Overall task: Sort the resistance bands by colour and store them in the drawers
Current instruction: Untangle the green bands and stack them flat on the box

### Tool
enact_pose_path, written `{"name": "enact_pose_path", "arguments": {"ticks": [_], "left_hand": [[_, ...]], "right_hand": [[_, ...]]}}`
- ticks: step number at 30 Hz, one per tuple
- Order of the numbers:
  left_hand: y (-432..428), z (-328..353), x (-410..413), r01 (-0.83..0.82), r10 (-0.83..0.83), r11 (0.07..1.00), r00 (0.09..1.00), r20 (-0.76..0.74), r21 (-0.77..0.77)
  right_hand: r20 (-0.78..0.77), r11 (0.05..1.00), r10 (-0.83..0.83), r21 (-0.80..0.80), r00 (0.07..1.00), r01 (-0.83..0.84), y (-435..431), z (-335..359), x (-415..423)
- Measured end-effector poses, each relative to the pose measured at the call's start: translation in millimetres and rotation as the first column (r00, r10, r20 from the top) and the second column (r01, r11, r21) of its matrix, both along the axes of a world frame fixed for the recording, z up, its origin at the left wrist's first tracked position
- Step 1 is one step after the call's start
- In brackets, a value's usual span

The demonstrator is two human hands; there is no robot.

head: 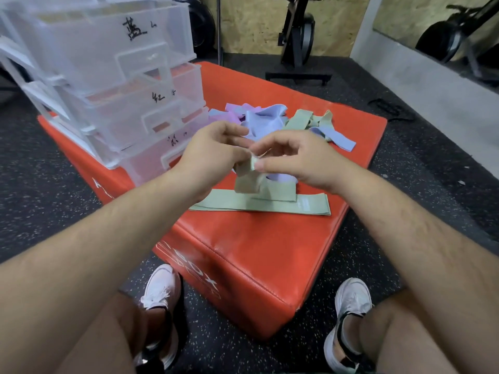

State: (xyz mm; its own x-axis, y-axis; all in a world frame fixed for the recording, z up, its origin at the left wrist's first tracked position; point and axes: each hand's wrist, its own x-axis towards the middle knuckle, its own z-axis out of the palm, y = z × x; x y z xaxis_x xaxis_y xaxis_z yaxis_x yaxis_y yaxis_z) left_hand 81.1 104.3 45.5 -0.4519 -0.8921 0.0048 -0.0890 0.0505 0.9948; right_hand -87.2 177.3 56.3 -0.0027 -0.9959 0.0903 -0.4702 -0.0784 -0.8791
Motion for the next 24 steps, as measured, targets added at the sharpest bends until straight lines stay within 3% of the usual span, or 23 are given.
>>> {"name": "enact_pose_path", "arguments": {"ticks": [2, 4, 6, 9, 12, 16, 19, 21, 24], "left_hand": [[-2.3, -2.1, 6.3, 0.009, 0.018, 0.990, 0.982, 0.187, -0.142], [-1.5, -1.8, 11.6, 0.120, -0.048, 0.969, 0.948, 0.315, -0.215], [-1.0, -0.4, 16.8, 0.219, -0.138, 0.951, 0.931, 0.337, -0.218], [-4.4, -0.4, 27.5, 0.248, -0.165, 0.939, 0.933, 0.321, -0.238], [-7.5, -0.9, 36.6, 0.255, -0.191, 0.942, 0.942, 0.275, -0.219], [-6.4, -6.0, 40.0, 0.227, -0.176, 0.952, 0.955, 0.239, -0.207], [-6.4, -8.5, 39.9, 0.187, -0.057, 0.933, 0.921, 0.386, -0.308], [-8.3, -7.7, 41.8, 0.182, 0.038, 0.900, 0.872, 0.488, -0.396], [-15.9, -8.7, 48.2, 0.162, 0.049, 0.909, 0.874, 0.484, -0.384]], "right_hand": [[0.026, 0.999, -0.036, 0.002, 0.999, 0.036, -5.2, -2.5, -0.1], [-0.028, 0.994, -0.109, -0.017, 0.994, 0.109, -11.5, -5.4, 0.4], [-0.065, 0.998, -0.049, 0.026, 0.997, 0.051, -18.4, -9.8, -1.7], [0.003, 0.968, 0.155, 0.199, 0.988, -0.153, -24.7, -20.0, -7.5], [-0.097, 0.954, 0.242, 0.203, 0.965, -0.219, -27.7, -28.8, -2.3], [-0.157, 0.969, 0.233, 0.121, 0.960, -0.215, -30.9, -36.4, 10.8], [-0.167, 0.978, 0.185, 0.126, 0.968, -0.166, -31.0, -38.4, 11.5], [-0.260, 0.982, 0.170, 0.124, 0.951, -0.141, -27.6, -33.0, 10.1], [-0.417, 0.976, 0.194, 0.175, 0.888, -0.131, -19.7, -23.0, -0.1]]}}
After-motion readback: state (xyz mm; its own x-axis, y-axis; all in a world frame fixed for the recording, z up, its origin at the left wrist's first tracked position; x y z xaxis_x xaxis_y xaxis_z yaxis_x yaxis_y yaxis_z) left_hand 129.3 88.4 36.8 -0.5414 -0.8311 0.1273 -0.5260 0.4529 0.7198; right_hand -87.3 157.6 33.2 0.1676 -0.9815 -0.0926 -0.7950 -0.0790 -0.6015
